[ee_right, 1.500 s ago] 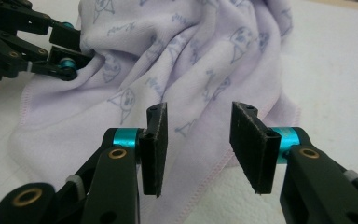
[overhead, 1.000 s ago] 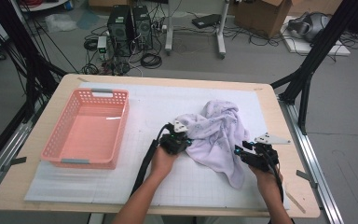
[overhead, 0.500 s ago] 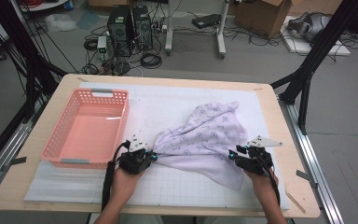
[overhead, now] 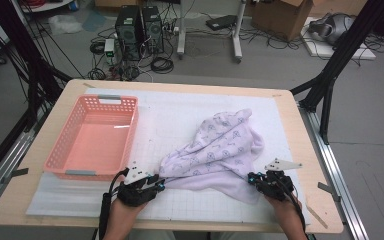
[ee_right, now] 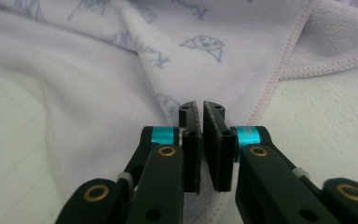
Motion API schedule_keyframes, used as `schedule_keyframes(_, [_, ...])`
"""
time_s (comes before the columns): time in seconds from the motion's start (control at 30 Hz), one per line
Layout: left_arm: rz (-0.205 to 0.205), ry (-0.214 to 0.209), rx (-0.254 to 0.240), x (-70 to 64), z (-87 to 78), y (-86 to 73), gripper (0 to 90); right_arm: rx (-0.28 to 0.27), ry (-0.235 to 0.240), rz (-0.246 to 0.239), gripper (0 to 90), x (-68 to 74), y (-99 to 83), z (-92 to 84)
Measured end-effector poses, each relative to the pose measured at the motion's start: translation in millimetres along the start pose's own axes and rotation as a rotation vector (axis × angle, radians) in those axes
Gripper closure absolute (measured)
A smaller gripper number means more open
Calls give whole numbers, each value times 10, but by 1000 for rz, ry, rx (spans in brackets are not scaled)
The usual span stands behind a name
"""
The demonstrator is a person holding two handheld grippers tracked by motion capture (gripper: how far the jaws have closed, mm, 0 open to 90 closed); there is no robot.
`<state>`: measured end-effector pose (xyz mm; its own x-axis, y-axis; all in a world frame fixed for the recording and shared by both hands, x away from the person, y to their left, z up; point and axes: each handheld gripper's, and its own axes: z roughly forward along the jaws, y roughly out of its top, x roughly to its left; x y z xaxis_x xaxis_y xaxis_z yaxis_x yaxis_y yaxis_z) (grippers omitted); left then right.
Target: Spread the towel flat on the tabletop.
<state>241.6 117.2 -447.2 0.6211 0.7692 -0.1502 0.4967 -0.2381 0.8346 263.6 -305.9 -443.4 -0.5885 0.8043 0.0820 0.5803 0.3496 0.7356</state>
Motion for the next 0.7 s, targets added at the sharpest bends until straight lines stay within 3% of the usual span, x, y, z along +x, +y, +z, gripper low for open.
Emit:
schedule_keyframes(0.13, [-12,15,-43,66,-26,48,485,32,-2,-33,881,8,-88,-180])
schedule_keyframes(0.17, [-17,12,-47,81,-23,60,471,31,-14,-25,882,-18,-163,-290])
schedule_keyframes(0.2, [-22,16,-50,91,-14,72,471,31,-14,-25,882,-18,-163,-290])
schedule_keyframes(0.3, [-33,6,-51,106,16,104,448,56,-76,-27,884,-82,-341,-531])
schedule_keyframes(0.47, [-24,-36,-36,86,156,199,442,63,-70,0,863,-119,-412,-701])
schedule_keyframes(0.6, [-32,-63,-1,94,383,325,428,-37,-65,29,633,-143,-275,-664])
schedule_keyframes(0.67, [-28,-61,22,109,504,411,427,-50,-74,27,620,-155,-226,-615])
schedule_keyframes(0.7, [-33,-59,28,113,565,450,427,-63,-77,32,571,-187,-125,-480])
